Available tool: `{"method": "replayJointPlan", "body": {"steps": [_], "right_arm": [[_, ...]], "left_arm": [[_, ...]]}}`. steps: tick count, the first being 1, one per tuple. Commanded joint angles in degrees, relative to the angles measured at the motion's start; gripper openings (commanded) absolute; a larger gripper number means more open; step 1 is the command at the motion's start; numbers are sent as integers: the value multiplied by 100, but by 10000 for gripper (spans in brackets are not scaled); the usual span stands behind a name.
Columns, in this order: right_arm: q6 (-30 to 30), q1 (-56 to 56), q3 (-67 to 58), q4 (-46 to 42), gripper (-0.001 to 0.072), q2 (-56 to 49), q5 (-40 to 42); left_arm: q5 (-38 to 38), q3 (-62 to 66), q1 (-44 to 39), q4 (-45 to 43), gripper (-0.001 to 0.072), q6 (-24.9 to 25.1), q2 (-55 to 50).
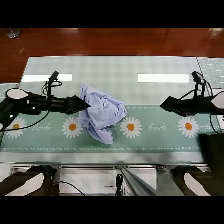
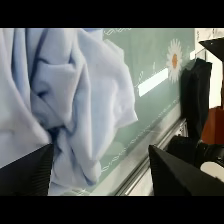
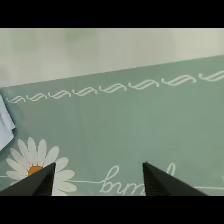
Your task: Fold the shirts.
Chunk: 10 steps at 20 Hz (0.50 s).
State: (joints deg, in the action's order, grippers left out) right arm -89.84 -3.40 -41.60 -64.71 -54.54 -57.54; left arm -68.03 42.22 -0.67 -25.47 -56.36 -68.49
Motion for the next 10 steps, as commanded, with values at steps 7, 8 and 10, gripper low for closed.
{"method": "replayJointPlan", "body": {"steps": [7, 8, 10], "right_arm": [[861, 409, 638, 1840, 622, -586, 483], [850, 702, 638, 1836, 622, -710, 483], [708, 1370, 636, 1853, 622, -949, 511]], "left_arm": [[651, 789, -1047, 28, 24, 186, -1099], [625, 1003, -973, -76, 22, 186, -1108], [437, 1471, -702, -94, 23, 146, -1086]]}}
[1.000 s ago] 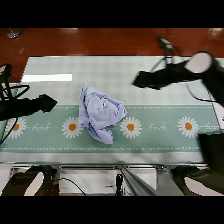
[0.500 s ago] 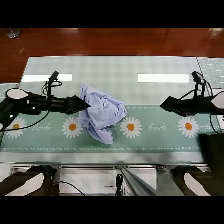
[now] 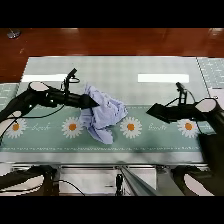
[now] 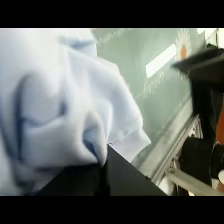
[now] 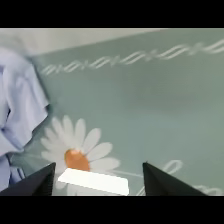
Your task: Fold the shirts.
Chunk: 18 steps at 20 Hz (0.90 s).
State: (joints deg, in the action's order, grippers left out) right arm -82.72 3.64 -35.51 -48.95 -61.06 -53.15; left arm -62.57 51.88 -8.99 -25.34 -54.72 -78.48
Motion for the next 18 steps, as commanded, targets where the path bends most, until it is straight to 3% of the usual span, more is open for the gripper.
{"method": "replayJointPlan", "body": {"steps": [1, 4, 8, 17, 18], "right_arm": [[-87, 986, 26, 374, 622, -393, 125], [-92, 1823, 22, 1036, 622, -658, 442], [369, 2889, 11, 2035, 622, -1016, 986], [564, 3965, -1460, 2363, 622, -2590, 997], [564, 3965, -1580, 2354, 592, -2667, 933]], "left_arm": [[-210, 726, 284, -107, 22, -63, -79], [-463, 1226, 704, -109, 22, -151, -76], [-568, 1268, 905, -192, 23, -149, -79], [-614, 1272, 951, -212, 23, -79, -76], [-640, 1272, 1032, -173, 23, -83, -66]]}}
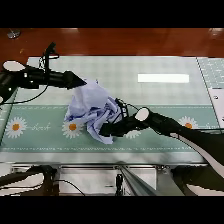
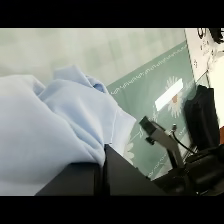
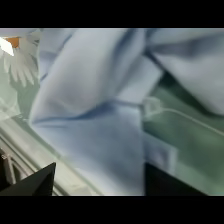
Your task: Fold the shirts.
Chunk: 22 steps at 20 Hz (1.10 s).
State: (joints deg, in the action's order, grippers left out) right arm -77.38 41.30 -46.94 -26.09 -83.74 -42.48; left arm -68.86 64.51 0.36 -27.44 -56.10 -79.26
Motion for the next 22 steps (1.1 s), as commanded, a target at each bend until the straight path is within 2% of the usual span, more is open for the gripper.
{"method": "replayJointPlan", "body": {"steps": [1, 2, 5, 7, 9, 11, 12, 13, 16, 19, 22], "right_arm": [[24, 199, -498, 59, 356, -417, -144], [70, 199, -538, 55, 12, -420, -186], [227, -79, -957, -612, 19, -262, -951], [-407, -713, -1628, -1768, 19, 297, -1180], [-907, -1602, -2734, -2544, 18, 927, -1241], [-1032, -2413, -4146, -2706, 18, 1360, -1276], [-1029, -2732, -4861, -2728, 18, 1545, -1434], [-1008, -2942, -5455, -2828, 18, 1727, -1729], [-1005, -3095, -6548, -3856, 18, 2555, -2358], [-1005, -3095, -6625, -4470, 19, 3556, -2555], [-1095, -3095, -6625, -4588, 19, 4249, -3373]], "left_arm": [[-55, 9, 203, 188, 23, 59, 20], [-85, 9, 299, 358, 23, 61, 28], [-199, 55, 625, 741, 22, 168, 247], [-136, 337, 986, 1294, 23, 168, 619], [431, 835, 1320, 1805, 22, 142, 1058], [1032, 1565, 1493, 1971, 22, 98, 1432], [1082, 2011, 1587, 1873, 22, 96, 1569], [1036, 2503, 1722, 1543, 22, 59, 1731], [984, 3554, 2138, -35, 22, -560, 2426], [957, 3757, 2280, -918, 22, -684, 3268], [616, 3755, 2020, -2037, 22, -734, 4013]]}}
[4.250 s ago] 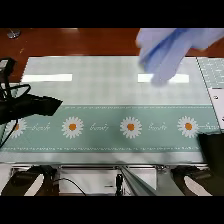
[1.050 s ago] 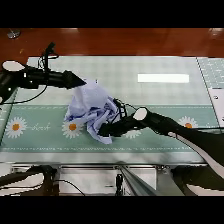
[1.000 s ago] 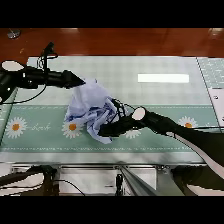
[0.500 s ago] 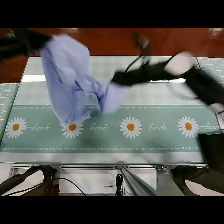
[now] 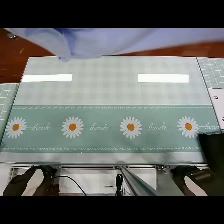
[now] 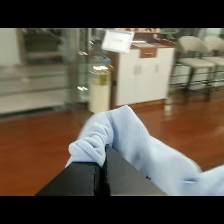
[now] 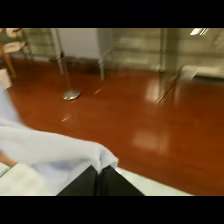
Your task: Fold the shirts.
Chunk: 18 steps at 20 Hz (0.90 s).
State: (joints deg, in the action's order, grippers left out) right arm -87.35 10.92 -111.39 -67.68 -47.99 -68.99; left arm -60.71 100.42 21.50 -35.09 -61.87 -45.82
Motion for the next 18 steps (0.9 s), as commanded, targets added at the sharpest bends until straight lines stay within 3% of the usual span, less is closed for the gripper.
{"method": "replayJointPlan", "body": {"steps": [1, 4, 7, 10, 14, 18], "right_arm": [[-179, -57, -155, -431, 19, 802, -1196], [-446, -57, 496, -765, 19, 1204, -2199], [-861, -57, 2068, -1226, 19, 1856, -2085], [-1241, -57, 4116, -1169, 19, 2328, -1320], [-1624, -57, 6422, -1158, 19, 2124, 162], [-2116, -214, 6977, -1779, 19, 800, 1799]], "left_arm": [[-267, 164, -330, -1886, 22, -337, 863], [-647, -2, -1342, -3842, 22, -748, 1233], [-1185, -800, -2076, -4441, 22, -787, 1290], [-1025, -2393, -2393, -3845, 22, -979, 1097], [682, -4343, -2487, -3003, 22, -979, 140], [1471, -4262, -2487, -1622, 23, -525, -1633]]}}
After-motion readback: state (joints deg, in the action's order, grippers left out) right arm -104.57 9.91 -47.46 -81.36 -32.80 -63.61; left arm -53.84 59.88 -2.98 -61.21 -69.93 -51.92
